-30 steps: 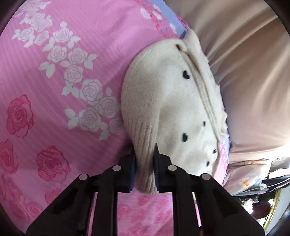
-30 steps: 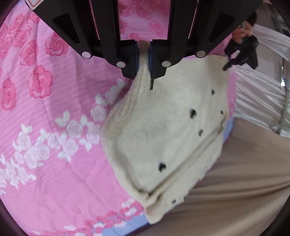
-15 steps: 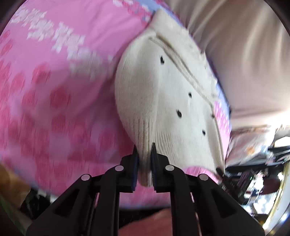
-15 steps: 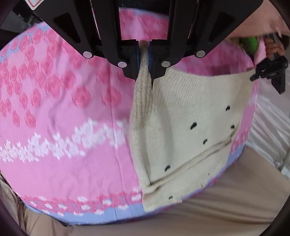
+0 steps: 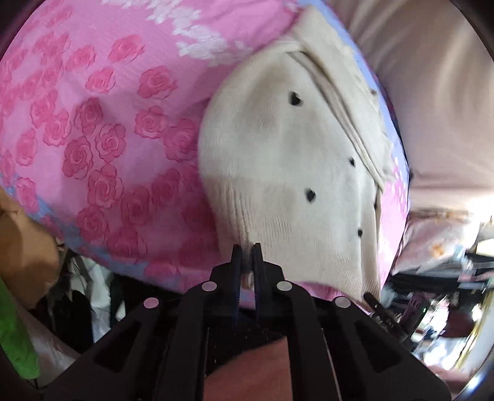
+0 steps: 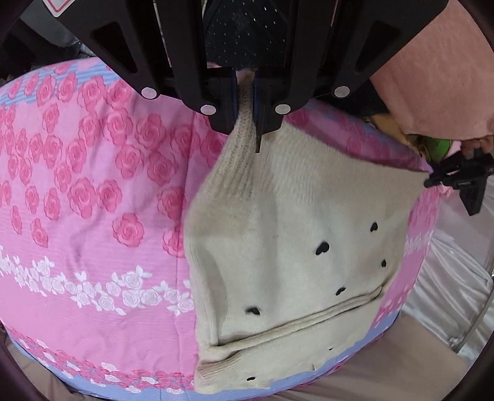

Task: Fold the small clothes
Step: 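Lift the hem with both grippers and fold it toward the collar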

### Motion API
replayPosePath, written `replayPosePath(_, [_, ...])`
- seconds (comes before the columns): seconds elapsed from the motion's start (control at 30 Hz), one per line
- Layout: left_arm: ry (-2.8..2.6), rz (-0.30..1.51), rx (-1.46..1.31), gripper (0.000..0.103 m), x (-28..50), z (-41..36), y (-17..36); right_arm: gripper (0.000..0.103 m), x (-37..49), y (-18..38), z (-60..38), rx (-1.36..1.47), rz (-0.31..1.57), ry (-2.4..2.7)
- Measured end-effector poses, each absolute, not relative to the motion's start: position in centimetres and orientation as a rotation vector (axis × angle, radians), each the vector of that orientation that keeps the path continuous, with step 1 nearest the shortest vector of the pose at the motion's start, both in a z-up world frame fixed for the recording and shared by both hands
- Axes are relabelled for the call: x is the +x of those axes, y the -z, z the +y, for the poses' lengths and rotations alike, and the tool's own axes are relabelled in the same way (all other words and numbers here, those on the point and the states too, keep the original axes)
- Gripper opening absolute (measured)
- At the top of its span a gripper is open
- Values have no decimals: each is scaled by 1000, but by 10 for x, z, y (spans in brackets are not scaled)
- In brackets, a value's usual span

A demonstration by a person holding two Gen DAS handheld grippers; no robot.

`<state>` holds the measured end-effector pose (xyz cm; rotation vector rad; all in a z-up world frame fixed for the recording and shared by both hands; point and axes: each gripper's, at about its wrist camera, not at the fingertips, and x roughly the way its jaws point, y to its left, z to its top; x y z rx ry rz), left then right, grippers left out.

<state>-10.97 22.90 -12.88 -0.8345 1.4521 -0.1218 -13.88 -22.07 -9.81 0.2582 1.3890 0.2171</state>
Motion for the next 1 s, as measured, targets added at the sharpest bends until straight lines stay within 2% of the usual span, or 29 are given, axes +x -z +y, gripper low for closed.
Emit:
replayPosePath(0.1, [99,1506,-885,7,-105,233,146,6,-142,102,-214,244,1404,-221])
replayPosePath(0.17, [95,1544,-907,13,-104,232,153,6,-143,107,-211,255,1421,-207])
replayPosePath(0.2, [101,1562,-927,20,-103,232,159,6,-144,112,-213,275,1432,-197])
replayPosePath(0.23, [94,1572,-932,33,-103,233,162,7,-146,115,-216,295,1439,-188])
replayPosePath(0.33, [20,1577,-939,60,-100,242,168,8,-149,120,-220,345,1449,-171])
replayPosePath(0.4, [-34,1584,-927,71,-97,245,174,9,-149,123,-221,368,1457,-161])
replayPosePath(0.5, [-46,1630,-909,73,-88,240,185,10,-147,130,-221,382,1480,-151])
replayPosePath(0.53, [-29,1644,-883,65,-84,237,185,10,-147,130,-221,383,1481,-152])
replayPosePath(0.57, [31,1652,-860,45,-79,232,183,8,-146,130,-219,397,1480,-175])
replayPosePath(0.6, [147,1674,-888,5,-77,225,184,8,-147,127,-217,399,1469,-199])
replayPosePath(0.73, [213,1658,-914,4,-71,225,155,8,-145,84,-221,433,1365,-355])
replayPosePath(1.0, [382,1214,-1008,4,14,251,23,8,-65,-18,-278,604,960,-362])
